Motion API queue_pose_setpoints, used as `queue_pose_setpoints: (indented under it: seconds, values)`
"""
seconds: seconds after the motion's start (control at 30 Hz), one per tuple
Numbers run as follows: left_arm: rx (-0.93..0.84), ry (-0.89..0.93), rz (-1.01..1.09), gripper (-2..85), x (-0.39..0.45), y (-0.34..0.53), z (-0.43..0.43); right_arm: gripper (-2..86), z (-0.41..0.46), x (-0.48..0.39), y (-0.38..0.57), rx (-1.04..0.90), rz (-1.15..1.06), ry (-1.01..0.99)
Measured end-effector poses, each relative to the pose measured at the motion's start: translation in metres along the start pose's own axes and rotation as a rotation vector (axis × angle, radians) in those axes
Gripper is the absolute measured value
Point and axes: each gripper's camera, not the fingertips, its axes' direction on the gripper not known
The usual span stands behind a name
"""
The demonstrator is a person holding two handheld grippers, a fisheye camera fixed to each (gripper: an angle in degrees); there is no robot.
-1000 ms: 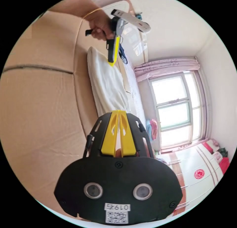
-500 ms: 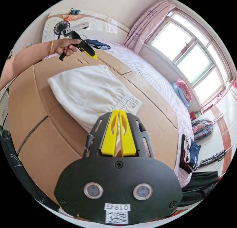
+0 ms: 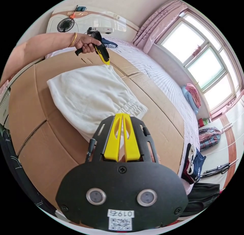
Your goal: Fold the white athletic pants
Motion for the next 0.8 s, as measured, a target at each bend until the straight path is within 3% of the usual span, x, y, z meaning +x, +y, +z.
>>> queue_pose_setpoints:
  seconds: [0.5,0.8]
  values:
    - [-0.061,0.112,0.050,1.0,-0.020,-0.046,0.079,-1.0,0.076,-0.092,0.052,0.033,0.038,-0.016]
    - [-0.124,-0.093,0.082,0.8,0.028,-0.076,0.093,-1.0,0.120,-0.157,0.088,0.035,0.041,0.010]
